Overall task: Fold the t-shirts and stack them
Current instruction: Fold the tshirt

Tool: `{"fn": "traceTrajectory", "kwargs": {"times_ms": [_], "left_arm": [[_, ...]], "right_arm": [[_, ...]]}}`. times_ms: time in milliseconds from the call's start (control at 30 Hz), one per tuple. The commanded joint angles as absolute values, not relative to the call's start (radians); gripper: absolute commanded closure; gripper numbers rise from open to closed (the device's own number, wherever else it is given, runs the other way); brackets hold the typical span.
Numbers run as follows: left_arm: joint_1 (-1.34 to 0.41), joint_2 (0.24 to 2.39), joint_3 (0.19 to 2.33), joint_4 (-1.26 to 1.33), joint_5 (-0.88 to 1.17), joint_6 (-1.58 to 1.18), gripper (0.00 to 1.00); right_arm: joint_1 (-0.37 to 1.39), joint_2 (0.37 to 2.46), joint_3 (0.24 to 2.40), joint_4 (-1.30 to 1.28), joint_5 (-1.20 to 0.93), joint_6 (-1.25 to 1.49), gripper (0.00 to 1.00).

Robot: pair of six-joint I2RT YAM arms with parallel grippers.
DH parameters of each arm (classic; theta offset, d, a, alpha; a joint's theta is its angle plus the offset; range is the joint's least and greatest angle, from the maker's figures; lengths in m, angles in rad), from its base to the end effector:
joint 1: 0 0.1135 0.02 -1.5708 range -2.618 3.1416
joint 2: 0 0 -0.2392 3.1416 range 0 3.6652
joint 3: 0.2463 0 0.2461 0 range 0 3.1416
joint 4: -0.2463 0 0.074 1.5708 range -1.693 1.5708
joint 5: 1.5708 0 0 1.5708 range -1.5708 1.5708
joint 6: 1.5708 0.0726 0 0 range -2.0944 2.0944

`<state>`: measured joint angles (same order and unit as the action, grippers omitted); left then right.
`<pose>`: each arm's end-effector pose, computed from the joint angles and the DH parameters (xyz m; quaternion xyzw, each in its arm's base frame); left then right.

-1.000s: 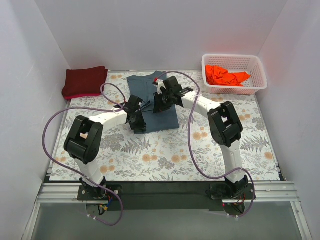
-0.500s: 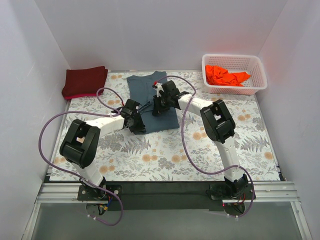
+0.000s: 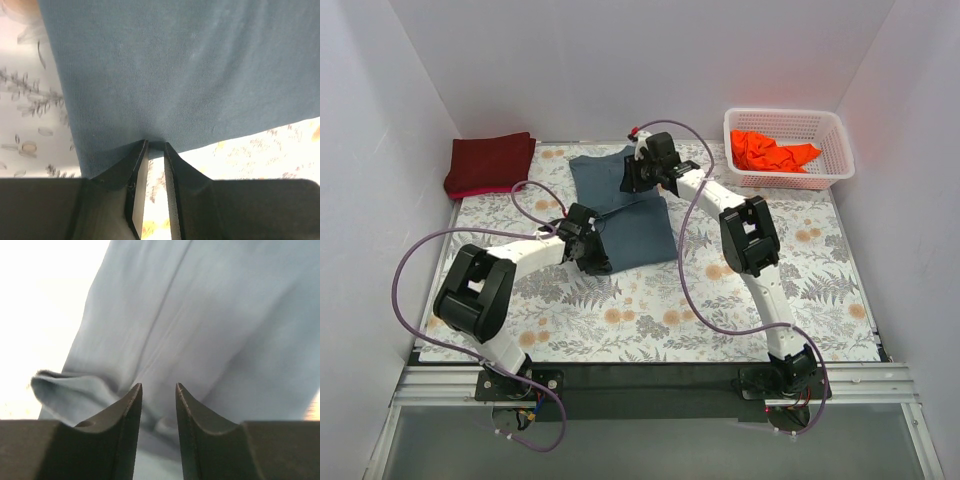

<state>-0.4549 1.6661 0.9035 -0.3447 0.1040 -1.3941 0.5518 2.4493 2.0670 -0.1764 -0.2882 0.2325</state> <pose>0.2861 -0.1483 0.0993 -0.4292 0.8721 -0.2136 0.0977 0.4744 0.3162 0.1567 -0.2063 0.8435 0.2994 0.3953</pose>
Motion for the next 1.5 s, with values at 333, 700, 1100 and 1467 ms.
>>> {"fn": "traceTrajectory", "kwargs": {"times_ms": [333, 700, 1100, 1467], "left_arm": [[-0.462, 1.477, 0.919, -0.568, 0.080, -1.436, 0.77], [-0.425, 1.699, 1.158, -0.526, 0.020, -1.362, 0.82], [-0.273, 2.063, 1.564, -0.552, -0.005, -1.302, 0.84], [-0.204, 2.071, 1.730, -0.649, 0.077, -1.301, 0.62]], "right_arm": [[0.485, 2.142, 1.826, -0.132, -0.457, 0.219, 0.57], [0.485, 1.752, 1.290, -0.129, -0.538, 0.204, 0.59], [0.485, 1.569, 1.054, -0.130, -0.528, 0.225, 0.59], [0.485, 1.745, 1.173, -0.121, -0.652, 0.284, 0.59]]}}
